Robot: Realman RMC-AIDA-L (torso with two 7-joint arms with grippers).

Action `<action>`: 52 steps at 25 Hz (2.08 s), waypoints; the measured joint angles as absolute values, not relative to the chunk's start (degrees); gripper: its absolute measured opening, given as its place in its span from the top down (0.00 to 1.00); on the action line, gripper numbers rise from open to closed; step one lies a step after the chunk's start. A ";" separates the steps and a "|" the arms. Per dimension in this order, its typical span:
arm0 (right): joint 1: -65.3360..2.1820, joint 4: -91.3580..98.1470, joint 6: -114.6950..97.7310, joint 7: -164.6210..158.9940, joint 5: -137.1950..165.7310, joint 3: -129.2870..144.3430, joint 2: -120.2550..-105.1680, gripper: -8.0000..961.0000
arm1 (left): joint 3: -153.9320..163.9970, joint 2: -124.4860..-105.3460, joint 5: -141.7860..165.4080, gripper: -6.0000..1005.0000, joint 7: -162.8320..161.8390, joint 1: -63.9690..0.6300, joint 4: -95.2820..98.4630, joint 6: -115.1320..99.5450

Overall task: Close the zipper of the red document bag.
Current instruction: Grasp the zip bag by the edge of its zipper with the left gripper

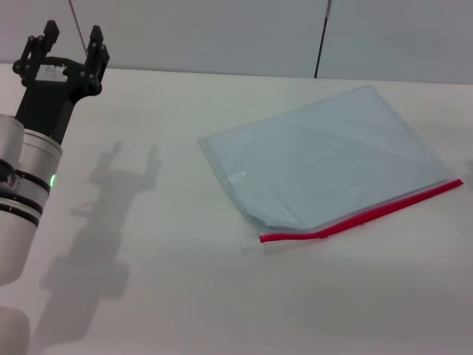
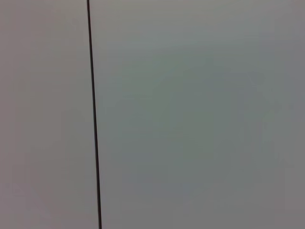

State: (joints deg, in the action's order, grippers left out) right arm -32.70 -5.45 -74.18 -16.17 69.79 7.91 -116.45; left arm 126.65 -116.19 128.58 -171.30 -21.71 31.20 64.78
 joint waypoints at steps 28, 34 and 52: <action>-32.19 -5.44 -74.18 -16.17 69.78 7.91 -116.37 0.06 | 138.69 -105.69 133.43 0.35 -167.14 -29.79 50.43 22.54; -32.06 -5.38 -74.18 -16.18 69.77 7.91 -116.37 0.06 | 133.60 -106.38 135.43 0.35 -149.66 -27.29 64.25 1.87; -32.34 -5.43 -74.18 -16.22 69.78 7.91 -116.37 0.06 | 125.94 -116.27 163.78 0.35 -139.43 -18.58 85.94 -35.86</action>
State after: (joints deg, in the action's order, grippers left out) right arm -32.34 -5.43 -74.18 -16.22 69.78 7.91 -116.37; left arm 125.94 -116.27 163.78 -139.43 -18.58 85.94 -35.86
